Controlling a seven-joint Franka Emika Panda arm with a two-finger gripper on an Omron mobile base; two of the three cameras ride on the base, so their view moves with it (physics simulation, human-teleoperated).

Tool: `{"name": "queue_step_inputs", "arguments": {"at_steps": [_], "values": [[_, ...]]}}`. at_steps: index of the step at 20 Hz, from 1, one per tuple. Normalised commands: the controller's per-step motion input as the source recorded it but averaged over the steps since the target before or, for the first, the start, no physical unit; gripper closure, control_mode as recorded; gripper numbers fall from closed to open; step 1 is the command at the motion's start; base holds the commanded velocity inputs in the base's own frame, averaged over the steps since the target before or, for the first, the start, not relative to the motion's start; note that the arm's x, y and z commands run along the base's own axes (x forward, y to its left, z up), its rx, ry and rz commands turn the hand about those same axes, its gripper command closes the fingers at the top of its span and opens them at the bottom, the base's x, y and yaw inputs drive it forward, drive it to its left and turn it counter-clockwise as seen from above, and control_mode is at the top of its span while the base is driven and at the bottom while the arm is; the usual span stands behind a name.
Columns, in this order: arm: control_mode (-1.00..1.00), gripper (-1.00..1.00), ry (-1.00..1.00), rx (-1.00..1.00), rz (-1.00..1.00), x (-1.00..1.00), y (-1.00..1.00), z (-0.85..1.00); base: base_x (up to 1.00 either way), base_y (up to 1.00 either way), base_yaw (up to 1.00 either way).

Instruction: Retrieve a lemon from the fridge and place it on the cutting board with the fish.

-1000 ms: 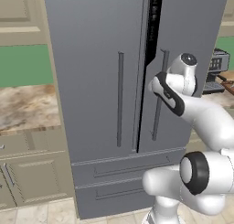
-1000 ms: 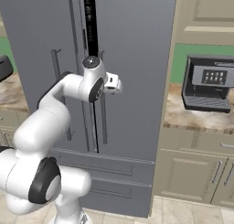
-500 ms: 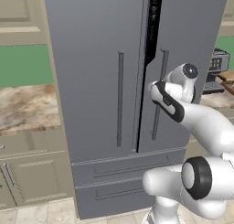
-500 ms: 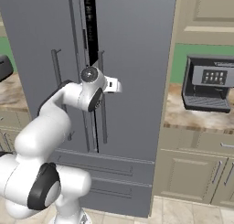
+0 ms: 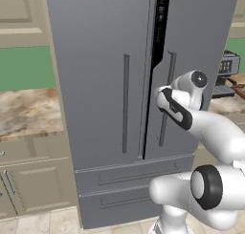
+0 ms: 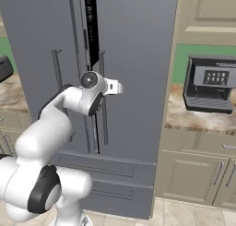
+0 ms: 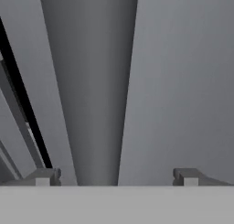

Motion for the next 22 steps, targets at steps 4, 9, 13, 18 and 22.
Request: {"name": "queue_step_inputs", "arguments": {"at_steps": [4,9,13,18,22], "values": [[-1.0,1.0,-0.02,0.0,0.0,0.16,0.0,0.0,0.0,0.0,0.0],[-1.0,1.0,0.08,0.0,-0.01,0.01,0.0,0.15,0.0,0.0,0.0],[-1.0,1.0,0.14,0.0,-0.06,-0.18,-0.04,0.27,0.0,0.0,0.0],[-1.0,1.0,0.02,0.01,-0.01,-0.74,-0.32,0.26,0.0,0.0,0.0],[-1.0,1.0,0.0,0.06,0.0,-0.97,-0.55,0.31,0.0,0.0,0.0]]}}
